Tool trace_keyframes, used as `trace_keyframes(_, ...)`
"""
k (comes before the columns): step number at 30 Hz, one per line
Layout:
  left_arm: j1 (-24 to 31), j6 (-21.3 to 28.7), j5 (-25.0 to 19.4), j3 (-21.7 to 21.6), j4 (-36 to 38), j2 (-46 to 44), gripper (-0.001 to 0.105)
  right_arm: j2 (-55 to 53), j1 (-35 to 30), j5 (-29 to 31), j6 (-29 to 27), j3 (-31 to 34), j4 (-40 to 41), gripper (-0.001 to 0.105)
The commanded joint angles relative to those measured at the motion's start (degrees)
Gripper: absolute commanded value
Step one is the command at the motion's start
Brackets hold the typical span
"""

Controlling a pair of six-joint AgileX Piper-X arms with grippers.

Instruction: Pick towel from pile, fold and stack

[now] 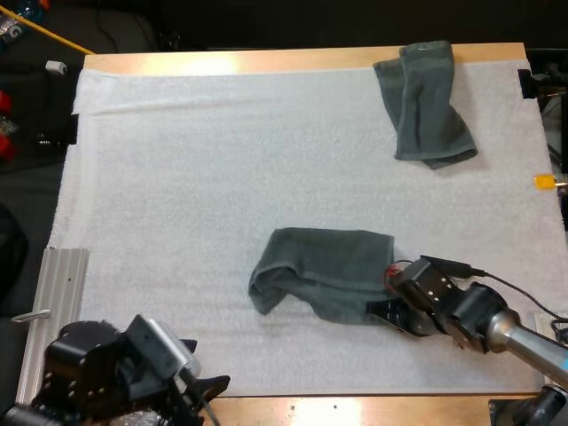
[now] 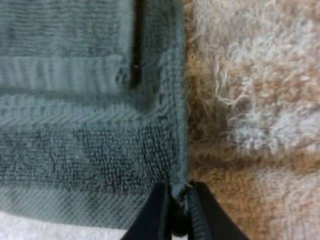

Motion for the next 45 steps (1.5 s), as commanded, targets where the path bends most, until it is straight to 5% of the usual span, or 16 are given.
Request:
trace_keyframes(1,-0.43,0.26,-0.60,1.80,-2.17,0.13,0.068,-1.33,0.12,0.25,-1.24,0.04,1.75,0.000)
trace_keyframes(10,-0.46,-4.21,-0.63,15.03,-18.12,3.58,0.068,-2.88,0.12,0.29,-0.86,0.04,0.82,0.000)
trace_keyframes(26,-0.81,-7.12,-0.12,15.03,-31.20,37.57,0.068,-2.88,0.12,0.29,1.44,0.04,0.82,0.000)
trace_keyframes(31,-0.81,-7.35,6.26,15.03,-37.90,47.50,0.068,-2.88,0.12,0.29,2.12,0.04,0.82,0.000)
trace_keyframes(45,-0.81,-9.88,7.37,14.50,-47.73,57.26,0.067,-2.88,0.12,0.29,2.12,0.04,0.82,0.000)
